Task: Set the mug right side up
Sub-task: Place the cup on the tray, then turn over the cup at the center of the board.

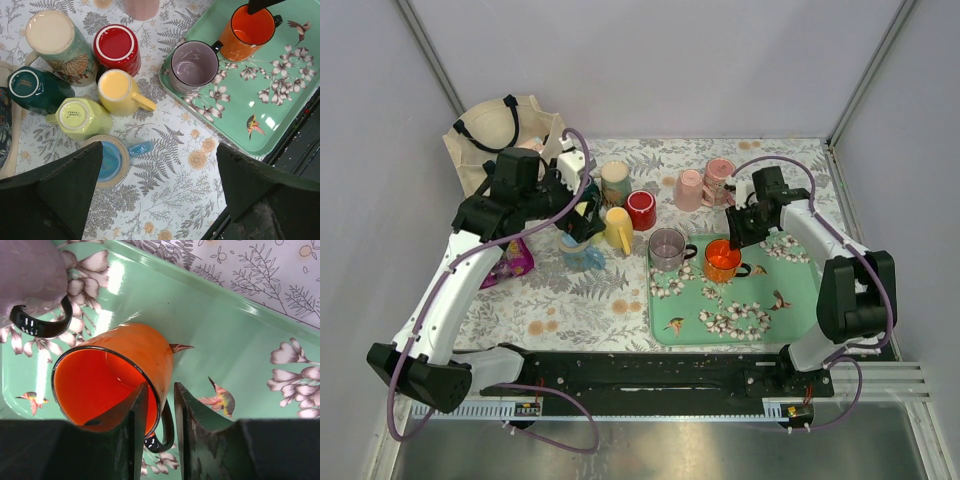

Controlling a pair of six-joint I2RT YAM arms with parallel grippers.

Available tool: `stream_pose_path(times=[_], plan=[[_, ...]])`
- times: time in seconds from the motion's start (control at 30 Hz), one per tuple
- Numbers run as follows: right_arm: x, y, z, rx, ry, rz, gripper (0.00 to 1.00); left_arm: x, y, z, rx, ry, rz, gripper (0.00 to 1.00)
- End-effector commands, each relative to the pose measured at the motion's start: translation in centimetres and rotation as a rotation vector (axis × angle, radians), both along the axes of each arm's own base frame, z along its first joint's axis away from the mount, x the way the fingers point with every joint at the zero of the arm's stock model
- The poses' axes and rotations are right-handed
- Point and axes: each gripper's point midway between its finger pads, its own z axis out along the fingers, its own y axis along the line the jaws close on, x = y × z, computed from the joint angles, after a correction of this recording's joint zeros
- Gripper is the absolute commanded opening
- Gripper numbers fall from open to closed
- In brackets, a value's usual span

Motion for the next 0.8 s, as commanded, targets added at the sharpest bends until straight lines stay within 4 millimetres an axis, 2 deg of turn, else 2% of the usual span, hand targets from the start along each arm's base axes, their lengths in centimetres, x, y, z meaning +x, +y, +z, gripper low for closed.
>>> stream_pose_path(times=[0.0,0.13,0.47,0.5,0.53,0.77], plan=[[1.5,-0.2,-0.3,-0.026,-0.034,-0.021,0.34,0.3,0.2,2.8,-0.061,-0.079,0.004,0.99],[2.9,0.5,0.4,-0.007,-0.063,0.024,0.19,0.4,0.4,3.1,-0.060,-0.084,0.013,0.99],[5.8,1.8,1.6,0.001,-0.129,0.121,0.06,0.5,0.2,3.1,-0.064,-0.072,0.005,0.99],[5.9,2.0,1.5,-0.001,-0.131,0.133,0.06,3.0,-0.7,7.0,-0.127,-0.265,0.000,0.99],[6.1,2.2,1.7,-0.004,-0.139,0.149,0.05,0.5,0.2,3.3,-0.064,-0.082,0.006,0.99],[6.1,4.0,2.2,-0.033,-0.185,0.280,0.04,0.5,0.4,3.2,-0.061,-0.083,0.007,0.99]])
